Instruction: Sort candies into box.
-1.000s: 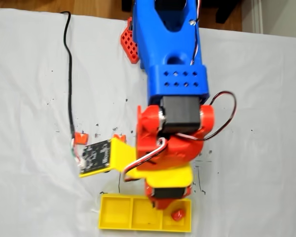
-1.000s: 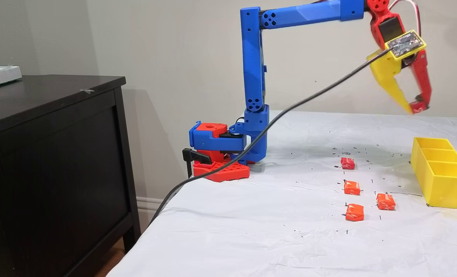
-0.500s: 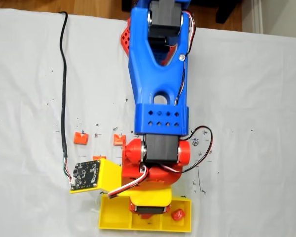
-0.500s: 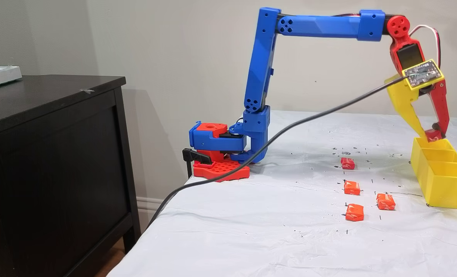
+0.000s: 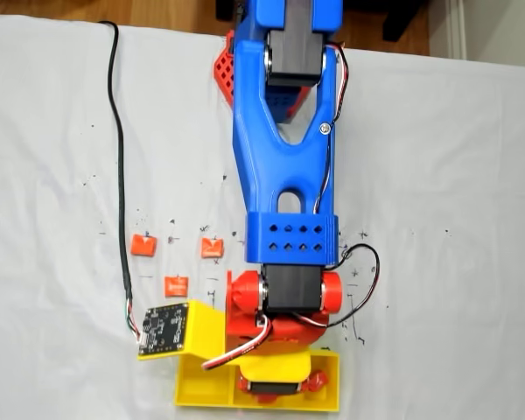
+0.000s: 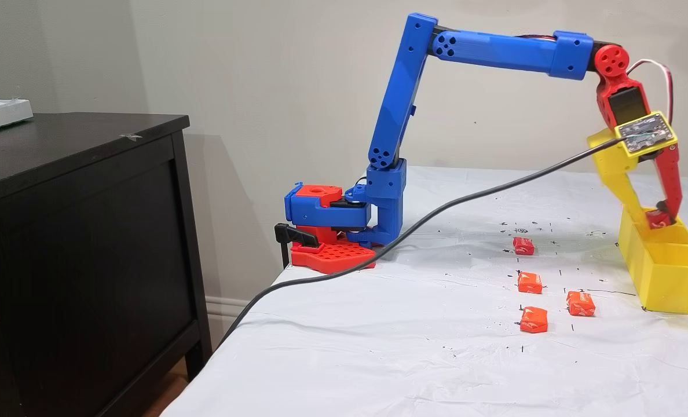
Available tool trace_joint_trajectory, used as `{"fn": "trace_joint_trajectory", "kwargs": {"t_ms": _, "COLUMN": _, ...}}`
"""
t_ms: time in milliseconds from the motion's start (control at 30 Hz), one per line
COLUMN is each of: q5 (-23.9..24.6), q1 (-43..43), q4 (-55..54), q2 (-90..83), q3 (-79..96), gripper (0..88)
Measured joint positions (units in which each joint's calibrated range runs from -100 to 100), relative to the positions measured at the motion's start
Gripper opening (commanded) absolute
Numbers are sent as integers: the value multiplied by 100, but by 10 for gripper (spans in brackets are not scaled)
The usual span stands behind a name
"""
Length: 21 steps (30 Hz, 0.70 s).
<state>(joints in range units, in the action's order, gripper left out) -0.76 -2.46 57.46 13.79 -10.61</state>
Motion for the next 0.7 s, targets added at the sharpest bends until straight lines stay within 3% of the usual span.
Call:
{"fn": "trace_joint_trajectory", "kwargs": {"t_ms": 200, "q5": 0, "q1": 0, "q4": 63, "q2": 102, "q3": -197, "gripper": 272}}
{"fn": "trace_joint_trajectory", "kwargs": {"t_ms": 367, "q5": 0, "q1": 0, "q4": 159, "q2": 102, "q3": -205, "gripper": 278}}
{"fn": "trace_joint_trajectory", "kwargs": {"t_ms": 467, "q5": 0, "q1": 0, "q4": 190, "q2": 102, "q3": -205, "gripper": 232}}
{"fn": "trace_joint_trajectory", "kwargs": {"t_ms": 600, "q5": -5, "q1": 0, "q4": 190, "q2": 102, "q3": -205, "gripper": 57}}
{"fn": "trace_joint_trajectory", "kwargs": {"t_ms": 700, "q5": -39, "q1": 0, "q4": 190, "q2": 59, "q3": -188, "gripper": 17}}
